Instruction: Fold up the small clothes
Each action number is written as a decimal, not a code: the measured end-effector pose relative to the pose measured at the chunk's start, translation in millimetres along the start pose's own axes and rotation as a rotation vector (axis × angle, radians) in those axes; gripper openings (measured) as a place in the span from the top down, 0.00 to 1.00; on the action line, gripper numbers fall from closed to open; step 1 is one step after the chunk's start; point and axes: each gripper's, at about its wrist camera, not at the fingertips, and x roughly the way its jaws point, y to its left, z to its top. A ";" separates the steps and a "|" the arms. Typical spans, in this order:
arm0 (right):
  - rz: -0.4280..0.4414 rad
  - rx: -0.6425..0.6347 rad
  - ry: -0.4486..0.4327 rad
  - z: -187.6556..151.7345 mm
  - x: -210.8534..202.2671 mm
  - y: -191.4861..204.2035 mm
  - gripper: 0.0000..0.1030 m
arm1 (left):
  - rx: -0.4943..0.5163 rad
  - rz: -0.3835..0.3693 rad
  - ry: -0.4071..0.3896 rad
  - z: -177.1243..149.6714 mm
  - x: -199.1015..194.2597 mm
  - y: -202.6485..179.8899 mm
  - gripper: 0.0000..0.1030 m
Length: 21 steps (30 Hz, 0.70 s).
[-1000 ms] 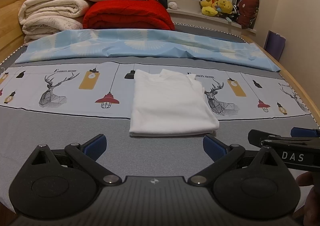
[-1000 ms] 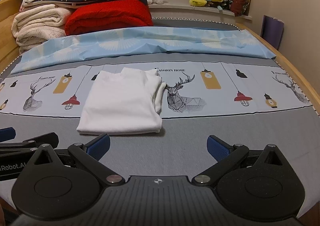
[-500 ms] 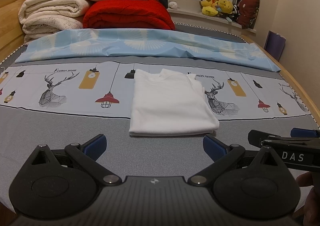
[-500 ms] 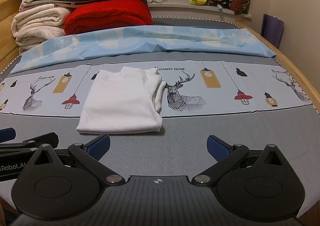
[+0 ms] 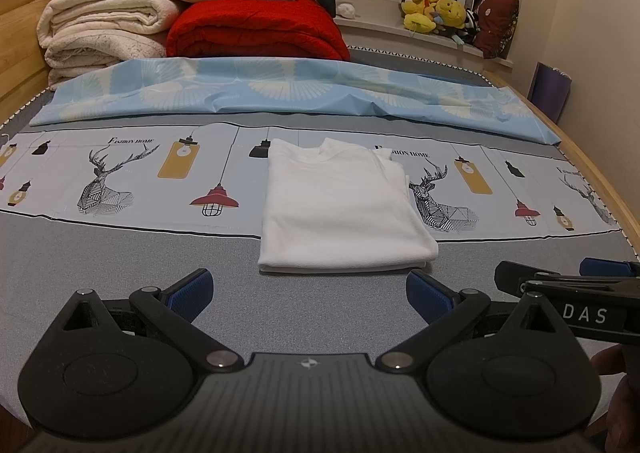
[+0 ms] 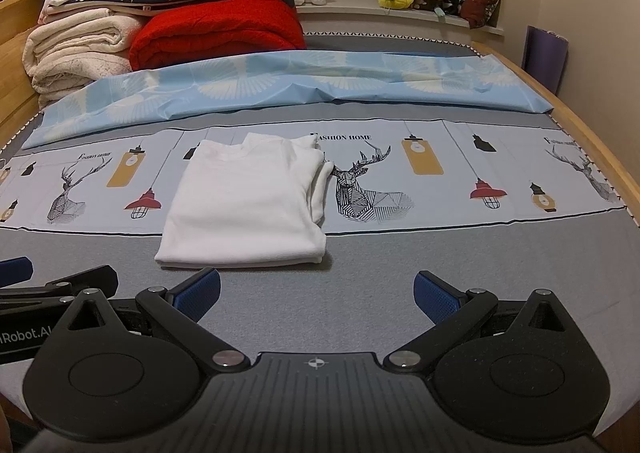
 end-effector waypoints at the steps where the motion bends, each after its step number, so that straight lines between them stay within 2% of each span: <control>1: 0.000 0.000 0.001 0.0 -0.1 0.2 0.01 | -0.001 0.000 0.002 0.0 0.1 0.1 0.00; 21: 0.003 0.005 0.008 1.0 1.7 0.8 0.01 | -0.003 -0.004 0.003 1.0 -0.8 -1.0 0.00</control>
